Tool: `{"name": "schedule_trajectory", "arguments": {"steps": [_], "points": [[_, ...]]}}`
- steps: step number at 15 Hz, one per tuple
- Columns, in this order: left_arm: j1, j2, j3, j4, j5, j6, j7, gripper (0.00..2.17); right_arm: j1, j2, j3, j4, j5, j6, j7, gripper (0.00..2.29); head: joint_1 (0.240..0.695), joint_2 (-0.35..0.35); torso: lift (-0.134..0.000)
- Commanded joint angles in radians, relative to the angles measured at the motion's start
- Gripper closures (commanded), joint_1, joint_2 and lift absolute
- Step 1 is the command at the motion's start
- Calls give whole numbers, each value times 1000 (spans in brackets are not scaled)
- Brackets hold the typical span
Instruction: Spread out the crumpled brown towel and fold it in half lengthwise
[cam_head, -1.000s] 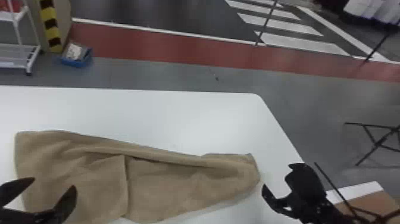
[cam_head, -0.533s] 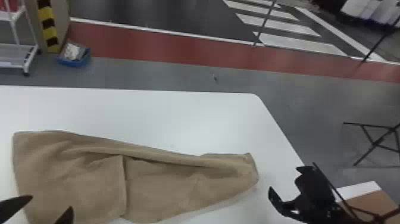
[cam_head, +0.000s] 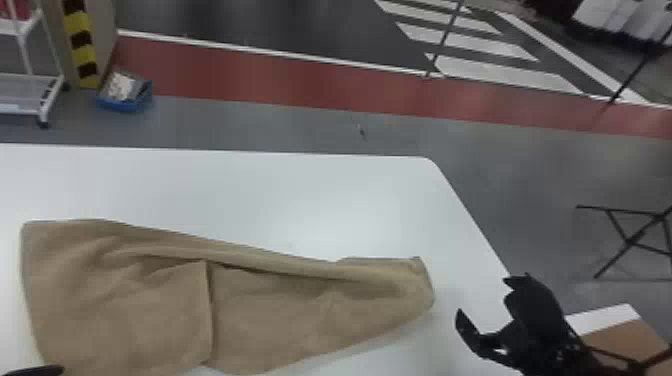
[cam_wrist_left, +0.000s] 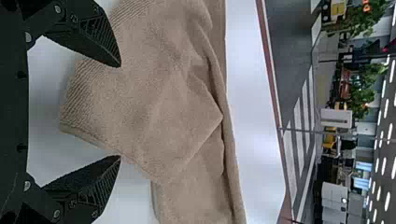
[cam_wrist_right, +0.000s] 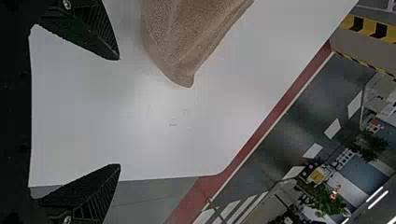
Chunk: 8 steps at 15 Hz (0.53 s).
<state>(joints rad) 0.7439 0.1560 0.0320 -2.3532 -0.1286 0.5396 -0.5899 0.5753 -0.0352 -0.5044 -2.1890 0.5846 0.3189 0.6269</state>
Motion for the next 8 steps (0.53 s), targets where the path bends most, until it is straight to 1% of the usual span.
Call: {"name": "schedule_trajectory", "arguments": {"steps": [1,3,4,6,7,8], "points": [[0,2,8,17,-20,3,-28,215,-18,0,1,6,0,9,0,56,695,-350,-125],[-12,0,5,43,-37,3,-34,215,-28,1,9,9,0,15,0,60,695,-350,-125],[-21,-1,2,57,-39,3,-31,279,-28,3,10,9,0,18,0,60,695,-350,-125],[-43,-3,-4,80,-40,3,-30,488,-29,8,13,8,0,18,0,60,695,-350,-125],[-49,-3,-6,81,-46,3,-30,620,-29,8,13,8,0,18,0,60,695,-350,-125],[-52,-4,-6,78,-46,3,-31,799,-29,9,12,6,0,18,0,60,695,-350,-125]]}}
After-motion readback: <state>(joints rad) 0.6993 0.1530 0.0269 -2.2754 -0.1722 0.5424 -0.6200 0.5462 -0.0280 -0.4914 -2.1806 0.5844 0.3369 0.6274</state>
